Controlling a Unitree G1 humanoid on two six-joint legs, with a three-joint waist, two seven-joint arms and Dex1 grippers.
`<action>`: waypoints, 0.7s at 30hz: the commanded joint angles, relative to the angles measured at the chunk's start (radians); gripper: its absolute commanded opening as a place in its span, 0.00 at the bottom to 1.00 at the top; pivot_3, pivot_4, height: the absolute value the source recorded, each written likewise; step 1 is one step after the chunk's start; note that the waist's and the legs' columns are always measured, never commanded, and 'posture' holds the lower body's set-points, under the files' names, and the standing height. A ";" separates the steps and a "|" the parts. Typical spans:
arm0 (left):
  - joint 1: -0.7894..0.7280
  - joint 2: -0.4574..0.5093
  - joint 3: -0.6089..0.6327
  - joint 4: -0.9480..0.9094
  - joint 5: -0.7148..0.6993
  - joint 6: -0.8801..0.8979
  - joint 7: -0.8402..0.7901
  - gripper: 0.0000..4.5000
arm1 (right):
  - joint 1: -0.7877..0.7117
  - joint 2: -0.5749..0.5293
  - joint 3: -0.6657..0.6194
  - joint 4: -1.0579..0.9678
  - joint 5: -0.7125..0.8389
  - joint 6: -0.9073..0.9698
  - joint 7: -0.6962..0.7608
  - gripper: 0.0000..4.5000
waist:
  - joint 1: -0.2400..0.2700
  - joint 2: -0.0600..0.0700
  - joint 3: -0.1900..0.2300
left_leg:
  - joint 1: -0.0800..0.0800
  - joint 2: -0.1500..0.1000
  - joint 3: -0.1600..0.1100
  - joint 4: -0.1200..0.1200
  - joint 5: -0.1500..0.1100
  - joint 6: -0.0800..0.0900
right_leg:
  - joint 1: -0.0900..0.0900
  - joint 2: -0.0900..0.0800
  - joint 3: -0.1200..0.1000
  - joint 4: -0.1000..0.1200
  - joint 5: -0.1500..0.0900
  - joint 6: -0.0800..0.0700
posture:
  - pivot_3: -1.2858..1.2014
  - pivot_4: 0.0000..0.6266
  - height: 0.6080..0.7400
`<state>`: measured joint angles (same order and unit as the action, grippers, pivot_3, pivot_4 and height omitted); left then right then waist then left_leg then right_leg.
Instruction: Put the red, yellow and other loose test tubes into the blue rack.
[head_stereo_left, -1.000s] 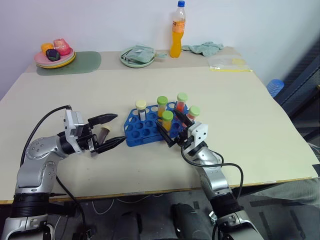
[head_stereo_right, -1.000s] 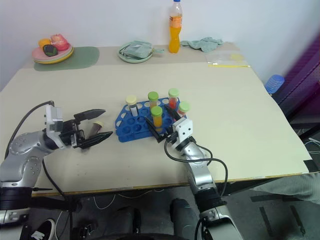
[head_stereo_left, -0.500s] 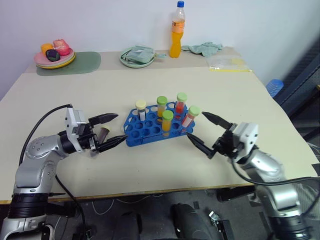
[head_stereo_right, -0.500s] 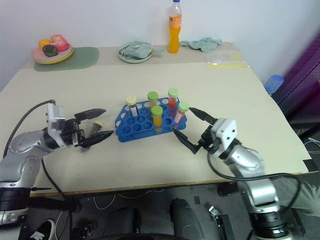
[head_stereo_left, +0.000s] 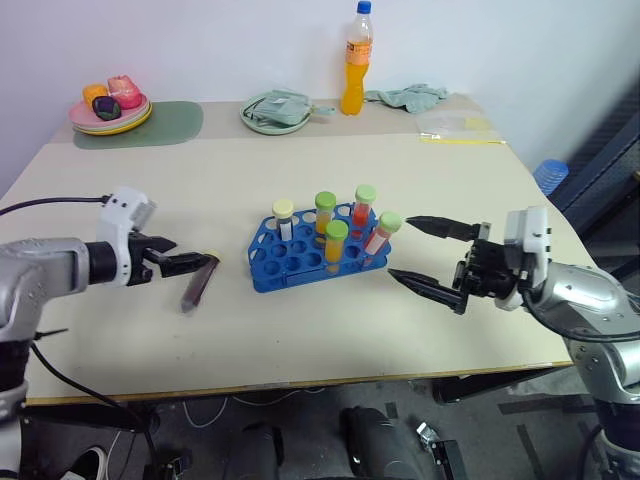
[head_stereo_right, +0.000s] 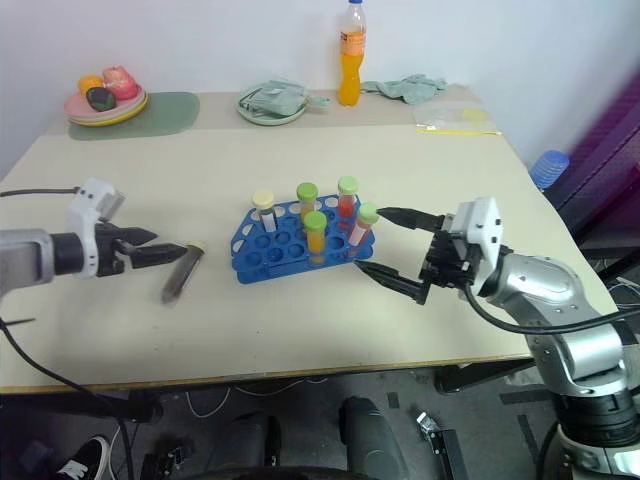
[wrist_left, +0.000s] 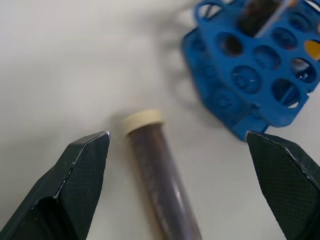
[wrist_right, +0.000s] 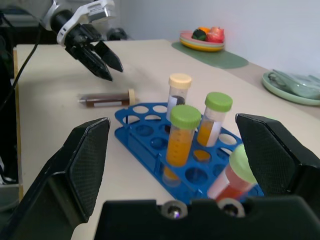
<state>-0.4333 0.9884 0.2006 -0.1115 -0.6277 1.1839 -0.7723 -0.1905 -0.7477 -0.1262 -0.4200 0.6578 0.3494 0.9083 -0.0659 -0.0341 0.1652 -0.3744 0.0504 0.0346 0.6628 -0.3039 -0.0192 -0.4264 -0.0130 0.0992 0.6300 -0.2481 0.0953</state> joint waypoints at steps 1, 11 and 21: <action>-0.102 0.033 -0.042 0.145 -0.018 0.145 -0.031 1.00 | -0.028 0.024 0.011 0.012 -0.033 -0.041 0.012 0.99 | 0.004 0.000 0.000 | 0.000 -0.001 0.000 0.000 0.000 0.000 | 0.000 0.000 0.000 0.000 0.000 0.000 | 0.52 0.24 1.00; -0.539 0.051 -0.528 0.574 0.133 0.181 -0.345 1.00 | -0.059 0.078 0.049 0.036 -0.089 -0.069 0.015 0.99 | 0.026 -0.002 0.001 | -0.001 -0.001 0.001 0.001 0.000 0.000 | 0.000 0.000 0.000 0.000 0.000 0.000 | 0.52 0.24 1.00; -0.761 -0.066 -0.872 0.949 0.463 -0.134 -0.696 1.00 | -0.057 0.087 0.041 0.039 -0.123 -0.087 -0.006 0.99 | 0.024 -0.002 0.001 | -0.001 -0.001 0.001 0.001 0.000 0.000 | -0.001 0.001 0.000 0.000 0.000 -0.001 | 0.52 0.24 1.00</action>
<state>-1.1621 0.9309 -0.6588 0.7853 -0.2136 1.0879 -1.4317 -0.2402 -0.6697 -0.0618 -0.3638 0.5324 0.2776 0.9112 -0.0419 -0.0359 0.1664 -0.3755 0.0492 0.0355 0.6642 -0.3037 -0.0194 -0.4270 -0.0124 0.0996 0.6303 -0.2483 0.0945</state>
